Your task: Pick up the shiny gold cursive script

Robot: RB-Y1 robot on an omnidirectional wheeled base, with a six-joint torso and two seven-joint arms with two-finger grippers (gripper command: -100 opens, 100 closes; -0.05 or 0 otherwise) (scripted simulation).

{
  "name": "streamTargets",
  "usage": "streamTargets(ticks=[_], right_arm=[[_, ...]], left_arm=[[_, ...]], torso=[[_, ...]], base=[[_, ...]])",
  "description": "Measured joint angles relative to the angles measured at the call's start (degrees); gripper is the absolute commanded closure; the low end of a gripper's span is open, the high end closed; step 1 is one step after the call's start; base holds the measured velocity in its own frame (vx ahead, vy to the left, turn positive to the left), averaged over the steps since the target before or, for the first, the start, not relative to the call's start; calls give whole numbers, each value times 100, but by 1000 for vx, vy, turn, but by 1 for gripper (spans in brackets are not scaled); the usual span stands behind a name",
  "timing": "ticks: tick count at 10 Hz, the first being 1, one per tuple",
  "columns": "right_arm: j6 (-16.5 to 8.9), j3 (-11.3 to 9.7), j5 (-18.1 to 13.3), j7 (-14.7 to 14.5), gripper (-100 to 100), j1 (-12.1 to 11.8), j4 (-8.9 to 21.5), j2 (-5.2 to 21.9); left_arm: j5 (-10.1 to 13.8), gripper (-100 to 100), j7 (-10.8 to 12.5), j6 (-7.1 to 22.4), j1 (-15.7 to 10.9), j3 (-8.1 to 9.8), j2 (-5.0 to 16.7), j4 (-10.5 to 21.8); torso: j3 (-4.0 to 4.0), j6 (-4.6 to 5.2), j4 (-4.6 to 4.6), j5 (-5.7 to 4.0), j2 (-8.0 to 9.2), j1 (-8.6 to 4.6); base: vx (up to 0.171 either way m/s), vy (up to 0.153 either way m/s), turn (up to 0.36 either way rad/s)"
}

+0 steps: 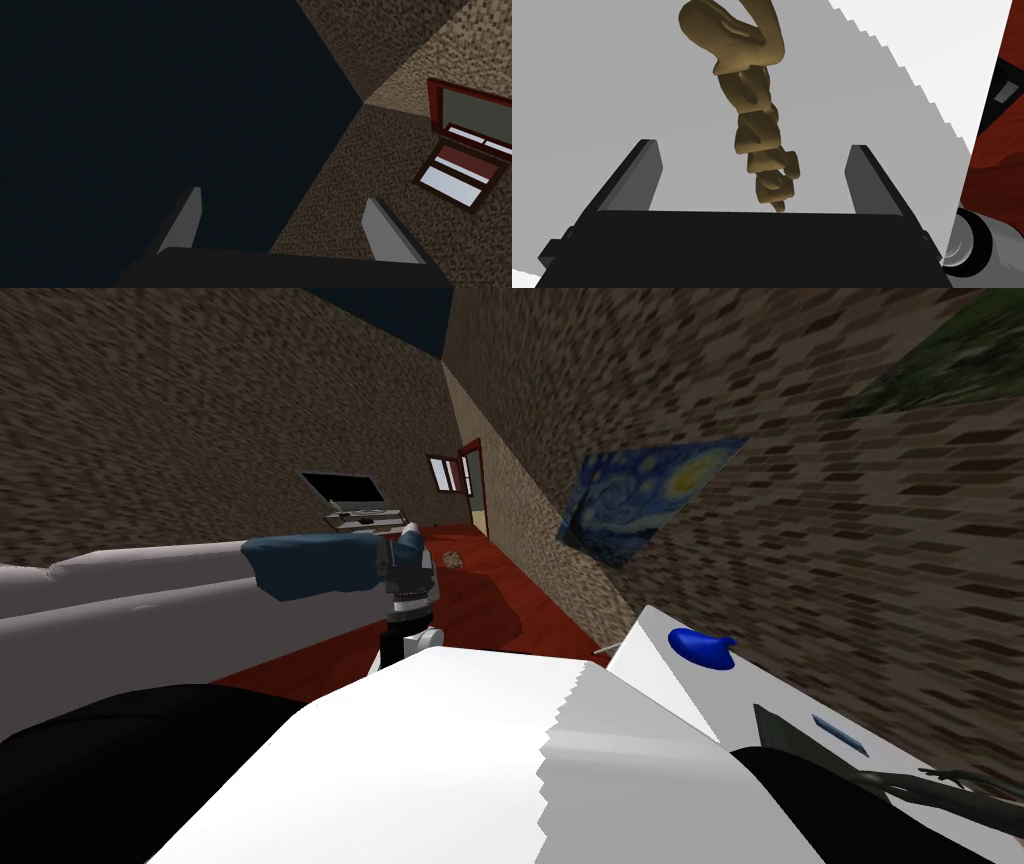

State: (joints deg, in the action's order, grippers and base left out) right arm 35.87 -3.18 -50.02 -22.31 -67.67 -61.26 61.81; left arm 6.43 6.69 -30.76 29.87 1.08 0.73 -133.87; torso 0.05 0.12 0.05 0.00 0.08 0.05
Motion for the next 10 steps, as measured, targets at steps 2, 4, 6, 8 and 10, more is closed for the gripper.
streamTargets(ticks=[2, 4, 6, 8, 10], right_arm=[[-10, -10, -2, -4, 100, 10, 7, -8], [2, -14, -4, -8, 100, 7, 2, -8], [3, -15, -5, -11, 0, 8, 0, -8], [10, 43, 9, 7, 100, -63, -59, 52], [22, 124, 31, 51, 0, -180, -160, 144]], left_arm=[[0, 0, 0, 0, 0, 0, 0, 0], [0, 0, 0, 0, 0, 0, 0, 0], [0, 0, 0, 0, 0, 0, 0, 0], [0, 0, 0, 0, 1, 0, -1, 0], [0, 0, 0, 0, 0, 0, -1, 0]], torso=[[-2, 2, -1, 4, -3, 15], [0, 1, 1, -1, -2, 4], [0, 3, 1, 0, -2, 3], [-1, 6, 0, 3, -3, 11], [-2, 4, 0, 2, -4, 12]], base=[[0, 0, 0], [0, 0, 0], [0, 0, 0], [12, 27, -90], [3, 7, -10]])
